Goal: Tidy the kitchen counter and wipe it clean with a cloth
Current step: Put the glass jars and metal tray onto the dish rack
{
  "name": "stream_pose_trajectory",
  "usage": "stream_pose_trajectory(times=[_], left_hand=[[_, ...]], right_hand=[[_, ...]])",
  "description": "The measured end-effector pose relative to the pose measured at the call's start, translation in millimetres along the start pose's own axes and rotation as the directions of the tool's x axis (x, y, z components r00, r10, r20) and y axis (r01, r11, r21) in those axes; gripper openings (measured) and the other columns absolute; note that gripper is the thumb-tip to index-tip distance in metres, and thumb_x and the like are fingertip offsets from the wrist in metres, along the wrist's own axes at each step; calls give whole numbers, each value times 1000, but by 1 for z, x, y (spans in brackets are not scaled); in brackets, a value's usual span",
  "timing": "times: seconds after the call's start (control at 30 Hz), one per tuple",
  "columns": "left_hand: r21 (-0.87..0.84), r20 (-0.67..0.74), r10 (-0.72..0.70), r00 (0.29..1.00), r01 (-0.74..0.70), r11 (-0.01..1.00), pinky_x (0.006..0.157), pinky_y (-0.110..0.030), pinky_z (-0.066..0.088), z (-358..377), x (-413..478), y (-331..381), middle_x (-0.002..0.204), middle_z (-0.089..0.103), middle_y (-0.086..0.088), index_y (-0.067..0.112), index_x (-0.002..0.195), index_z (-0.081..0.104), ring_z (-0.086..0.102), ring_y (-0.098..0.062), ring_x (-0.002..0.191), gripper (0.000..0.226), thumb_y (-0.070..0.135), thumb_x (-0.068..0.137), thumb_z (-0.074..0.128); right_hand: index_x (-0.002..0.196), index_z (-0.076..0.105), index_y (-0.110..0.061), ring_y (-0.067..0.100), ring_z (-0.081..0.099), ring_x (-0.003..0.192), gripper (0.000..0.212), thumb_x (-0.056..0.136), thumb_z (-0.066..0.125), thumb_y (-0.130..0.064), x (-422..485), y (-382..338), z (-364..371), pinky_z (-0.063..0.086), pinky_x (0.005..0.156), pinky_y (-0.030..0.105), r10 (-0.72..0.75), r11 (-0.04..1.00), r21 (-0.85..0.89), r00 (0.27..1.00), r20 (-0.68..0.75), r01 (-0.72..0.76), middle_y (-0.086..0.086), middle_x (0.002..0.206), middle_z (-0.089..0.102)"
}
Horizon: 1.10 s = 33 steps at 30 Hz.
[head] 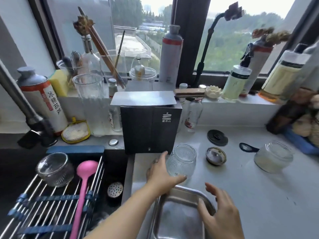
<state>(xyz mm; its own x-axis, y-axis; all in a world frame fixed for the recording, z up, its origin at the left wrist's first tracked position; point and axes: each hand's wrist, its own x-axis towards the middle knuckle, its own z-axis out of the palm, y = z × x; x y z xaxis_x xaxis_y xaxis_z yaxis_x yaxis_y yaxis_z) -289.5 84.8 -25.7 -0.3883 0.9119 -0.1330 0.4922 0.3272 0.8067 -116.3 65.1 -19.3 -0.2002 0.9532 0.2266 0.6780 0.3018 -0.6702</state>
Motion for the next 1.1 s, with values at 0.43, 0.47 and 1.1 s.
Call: stream_pose_trajectory(times=[0.43, 0.47, 1.1], left_hand=[[-104, -220, 55, 974, -79, 991, 84, -16, 29, 5, -1, 8, 110, 40, 5, 27, 114, 41, 40, -15, 108, 84, 30, 38, 77], [-100, -257, 60, 965, -89, 991, 89, -20, 31, -7, -11, 4, 113, 39, 4, 31, 116, 38, 40, -14, 107, 88, 30, 38, 77], [227, -593, -325, 737, 541, 810, 90, -35, 40, -229, -138, -173, 104, 29, 1, 32, 103, 49, 37, -26, 107, 64, 43, 46, 74]], right_hand=[[111, 62, -12, 19, 60, 97, 45, 67, 73, -7, -9, 23, -16, 33, 82, 4, -65, 989, 138, 997, 44, 58, 1, 99, 65], [113, 60, -14, 17, 59, 100, 45, 69, 72, -9, -11, 20, -15, 34, 83, 7, -79, 986, 150, 995, 63, 69, 0, 101, 64], [99, 66, -6, -11, 54, 89, 45, 58, 75, 10, -41, -79, 58, 32, 83, -3, -291, 944, 215, 940, 178, 252, 13, 87, 69]])
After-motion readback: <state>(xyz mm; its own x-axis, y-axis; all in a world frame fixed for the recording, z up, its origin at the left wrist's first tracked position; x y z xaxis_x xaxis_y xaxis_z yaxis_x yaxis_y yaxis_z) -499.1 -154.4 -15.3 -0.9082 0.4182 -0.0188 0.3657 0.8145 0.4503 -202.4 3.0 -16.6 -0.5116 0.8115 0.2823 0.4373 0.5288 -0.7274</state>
